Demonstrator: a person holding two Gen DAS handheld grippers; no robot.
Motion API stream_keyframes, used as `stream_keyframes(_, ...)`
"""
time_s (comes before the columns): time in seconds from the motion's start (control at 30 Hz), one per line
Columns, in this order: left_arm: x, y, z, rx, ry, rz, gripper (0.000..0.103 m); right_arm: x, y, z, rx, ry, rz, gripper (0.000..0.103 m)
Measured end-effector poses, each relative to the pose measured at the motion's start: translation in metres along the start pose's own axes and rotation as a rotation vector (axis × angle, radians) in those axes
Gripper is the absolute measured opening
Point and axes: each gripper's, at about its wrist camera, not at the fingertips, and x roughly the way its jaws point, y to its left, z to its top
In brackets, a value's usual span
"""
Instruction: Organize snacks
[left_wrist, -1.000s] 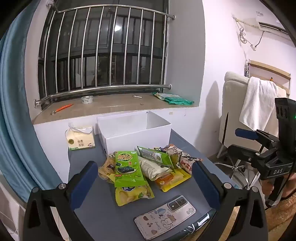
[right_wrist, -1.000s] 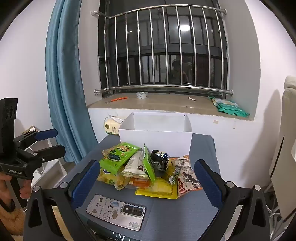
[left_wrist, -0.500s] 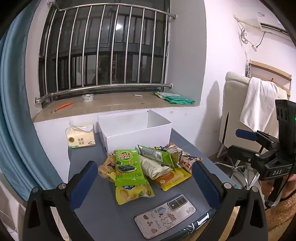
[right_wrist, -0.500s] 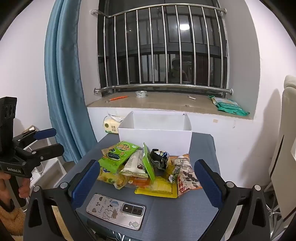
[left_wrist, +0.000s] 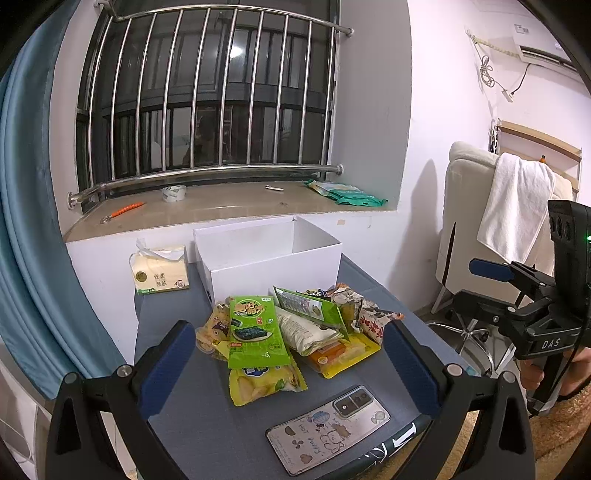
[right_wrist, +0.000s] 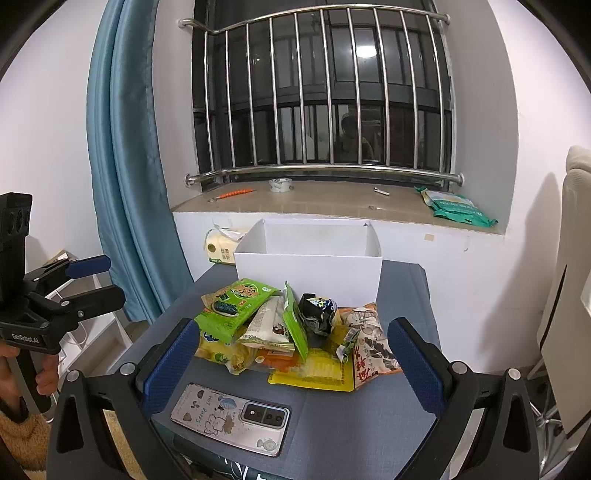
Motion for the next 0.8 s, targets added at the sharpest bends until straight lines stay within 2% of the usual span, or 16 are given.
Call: stream_keyframes(0.8,0.0006,-0.003,0.0008,0.011,0.01,0.002,0.103,-0.0002,0.0012,-0.0024,0.007,0.009,-0.004,0.103)
